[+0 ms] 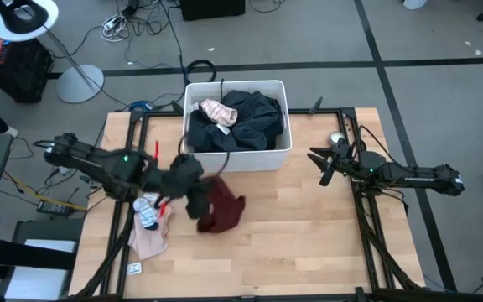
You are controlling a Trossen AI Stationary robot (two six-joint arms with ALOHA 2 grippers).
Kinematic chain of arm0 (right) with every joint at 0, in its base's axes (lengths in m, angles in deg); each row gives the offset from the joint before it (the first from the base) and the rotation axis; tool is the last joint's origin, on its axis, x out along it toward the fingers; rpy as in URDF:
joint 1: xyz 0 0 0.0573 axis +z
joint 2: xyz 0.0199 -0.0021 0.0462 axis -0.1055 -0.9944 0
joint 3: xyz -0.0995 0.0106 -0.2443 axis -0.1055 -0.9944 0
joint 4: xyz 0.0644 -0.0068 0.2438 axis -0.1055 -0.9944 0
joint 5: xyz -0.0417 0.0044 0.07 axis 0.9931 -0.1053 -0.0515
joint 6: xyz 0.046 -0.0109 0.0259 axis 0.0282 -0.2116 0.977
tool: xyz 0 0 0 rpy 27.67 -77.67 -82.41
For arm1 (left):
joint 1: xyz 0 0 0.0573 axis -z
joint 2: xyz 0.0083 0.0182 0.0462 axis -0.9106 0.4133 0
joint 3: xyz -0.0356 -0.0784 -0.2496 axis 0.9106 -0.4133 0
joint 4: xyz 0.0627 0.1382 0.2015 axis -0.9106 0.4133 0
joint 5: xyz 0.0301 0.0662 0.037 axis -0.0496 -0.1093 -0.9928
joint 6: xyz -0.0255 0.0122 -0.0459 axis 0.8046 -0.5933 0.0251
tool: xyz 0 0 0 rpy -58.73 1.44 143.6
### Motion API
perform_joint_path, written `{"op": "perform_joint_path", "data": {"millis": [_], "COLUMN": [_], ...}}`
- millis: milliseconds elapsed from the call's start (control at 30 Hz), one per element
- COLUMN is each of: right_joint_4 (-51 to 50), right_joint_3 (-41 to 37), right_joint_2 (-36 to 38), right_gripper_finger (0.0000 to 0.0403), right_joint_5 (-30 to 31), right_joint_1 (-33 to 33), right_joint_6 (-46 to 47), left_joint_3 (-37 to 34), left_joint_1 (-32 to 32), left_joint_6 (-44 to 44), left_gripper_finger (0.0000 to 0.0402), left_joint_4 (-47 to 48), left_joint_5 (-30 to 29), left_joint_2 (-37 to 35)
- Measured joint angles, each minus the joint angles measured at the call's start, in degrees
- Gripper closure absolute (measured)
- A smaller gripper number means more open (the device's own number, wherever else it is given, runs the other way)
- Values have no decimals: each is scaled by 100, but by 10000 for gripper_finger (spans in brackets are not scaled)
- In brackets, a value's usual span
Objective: Sort clothes
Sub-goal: Put the red underwear into the white laundry bin
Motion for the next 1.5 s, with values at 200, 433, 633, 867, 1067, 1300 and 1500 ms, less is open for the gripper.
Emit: {"op": "perform_joint_path", "data": {"millis": [200, 433, 633, 867, 1067, 1300, 1500], "right_joint_4": [0, -1, 0, 8, 13, 20, 20], "right_joint_3": [0, 0, 0, 0, 0, 0, 0], "right_joint_2": [0, 0, 2, 2, 2, 2, 2], "right_gripper_finger": [282, 282, 282, 282, 282, 282, 282], "right_joint_5": [0, 0, 0, 0, 0, 0, 0], "right_joint_1": [1, 1, 0, 1, 1, 0, 1], "right_joint_6": [1, 1, -1, -1, 0, 0, 1], "left_joint_3": [812, 1941, 3185, 4720, 5071, 5064, 5057], "left_joint_1": [-938, -2202, -3345, -4374, -4881, -5131, -5153], "left_joint_6": [-742, -1992, -2996, -4059, -4768, -5458, -5494], "left_gripper_finger": [401, 401, 401, 401, 401, 401, 401], "left_joint_4": [-22, -91, -87, -17, 788, 2015, 1985], "left_joint_5": [254, 694, 1388, 2569, 2968, 2968, 3109], "left_joint_2": [0, 91, 631, 1736, 2438, 3501, 4473]}}
